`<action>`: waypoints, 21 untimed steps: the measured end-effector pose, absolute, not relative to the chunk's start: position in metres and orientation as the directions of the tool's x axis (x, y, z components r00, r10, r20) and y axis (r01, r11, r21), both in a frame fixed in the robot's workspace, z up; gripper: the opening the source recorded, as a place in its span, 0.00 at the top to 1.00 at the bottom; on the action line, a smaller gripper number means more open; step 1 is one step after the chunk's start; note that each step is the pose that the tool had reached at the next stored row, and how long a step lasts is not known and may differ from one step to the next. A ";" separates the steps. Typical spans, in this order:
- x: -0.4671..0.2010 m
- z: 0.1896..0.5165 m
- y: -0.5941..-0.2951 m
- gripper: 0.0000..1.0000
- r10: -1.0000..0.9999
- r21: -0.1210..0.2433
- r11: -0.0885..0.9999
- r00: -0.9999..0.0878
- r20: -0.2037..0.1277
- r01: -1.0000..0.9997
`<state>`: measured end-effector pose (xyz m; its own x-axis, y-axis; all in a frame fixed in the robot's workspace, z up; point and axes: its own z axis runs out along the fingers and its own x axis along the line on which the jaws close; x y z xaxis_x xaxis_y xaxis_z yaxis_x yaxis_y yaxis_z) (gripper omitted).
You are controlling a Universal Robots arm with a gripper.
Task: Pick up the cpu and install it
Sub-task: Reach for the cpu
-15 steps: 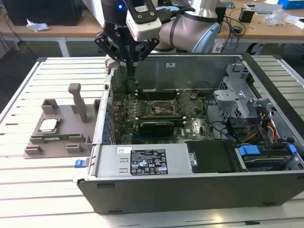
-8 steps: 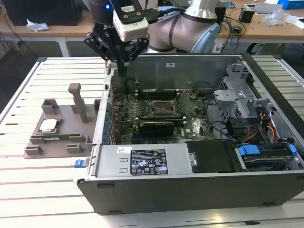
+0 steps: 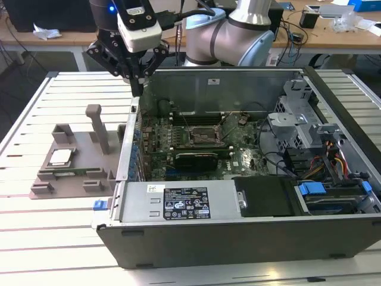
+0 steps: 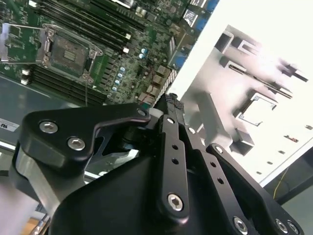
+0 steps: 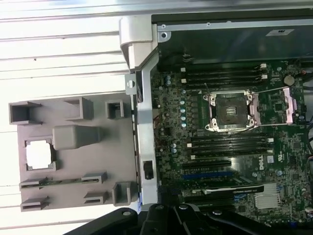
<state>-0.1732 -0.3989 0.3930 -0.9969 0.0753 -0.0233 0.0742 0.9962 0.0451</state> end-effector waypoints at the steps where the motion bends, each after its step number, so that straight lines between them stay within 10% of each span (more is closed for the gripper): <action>1: -0.178 0.393 -0.399 0.89 0.075 0.045 0.996 -0.997 -0.023 0.074; 21: -0.218 0.392 -0.399 0.89 0.075 0.045 0.996 -0.997 -0.023 0.074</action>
<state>-0.2178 -0.3988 0.3924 -0.9969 0.0754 -0.0233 0.0743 0.9962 0.0451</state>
